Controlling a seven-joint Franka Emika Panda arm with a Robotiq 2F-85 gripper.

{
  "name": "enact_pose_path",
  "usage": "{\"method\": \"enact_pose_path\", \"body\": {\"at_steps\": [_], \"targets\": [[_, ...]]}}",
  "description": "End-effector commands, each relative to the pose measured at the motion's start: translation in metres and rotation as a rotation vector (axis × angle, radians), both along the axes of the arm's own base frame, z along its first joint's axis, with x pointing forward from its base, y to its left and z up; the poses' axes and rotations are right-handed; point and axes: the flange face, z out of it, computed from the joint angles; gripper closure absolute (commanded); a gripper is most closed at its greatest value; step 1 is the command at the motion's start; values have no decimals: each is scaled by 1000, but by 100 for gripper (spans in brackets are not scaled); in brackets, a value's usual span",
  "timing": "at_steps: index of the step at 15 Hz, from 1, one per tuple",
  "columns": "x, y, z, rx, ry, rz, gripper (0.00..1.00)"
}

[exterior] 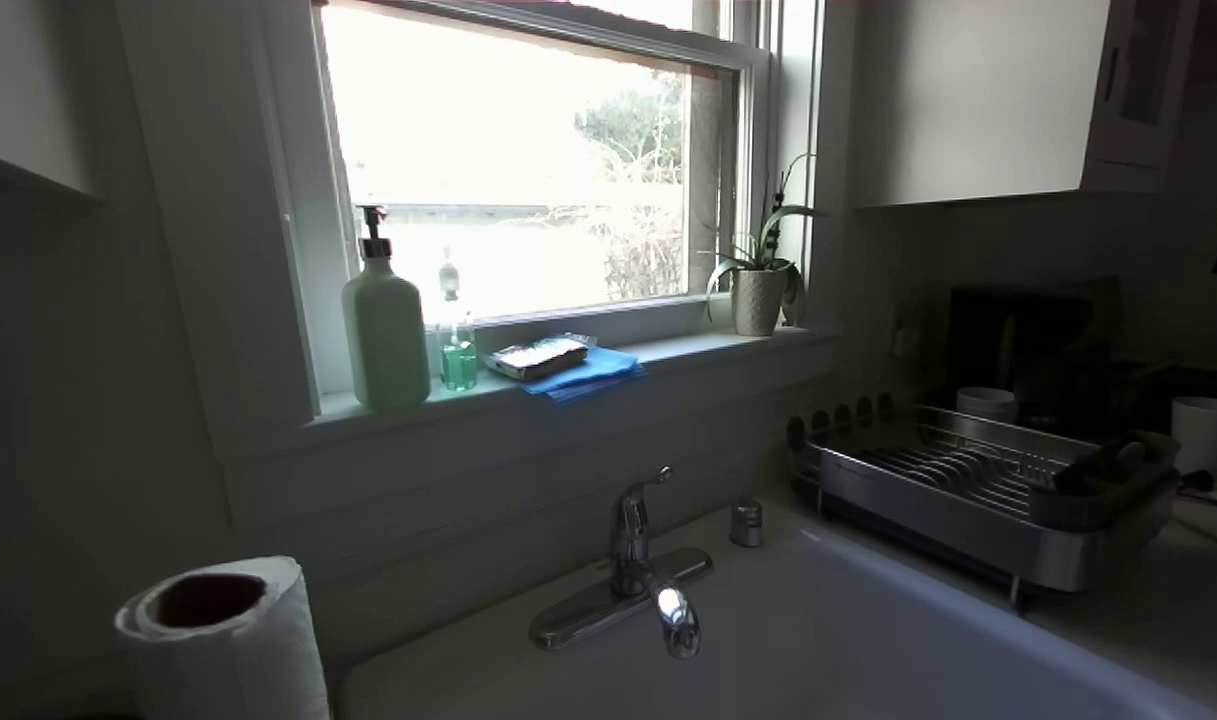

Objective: Swap the places of the spoon and the fork

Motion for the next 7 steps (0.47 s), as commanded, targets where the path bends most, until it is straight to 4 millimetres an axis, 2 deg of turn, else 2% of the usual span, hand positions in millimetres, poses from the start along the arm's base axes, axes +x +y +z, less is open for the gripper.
{"method": "enact_pose_path", "body": {"at_steps": [1,3,4,7], "targets": [[-18,10,15,-12,-35,-40,0],[-22,11,22,-13,-47,-61,0],[-12,5,17,-8,-42,-31,0],[-13,5,18,-8,-46,-32,0]]}}
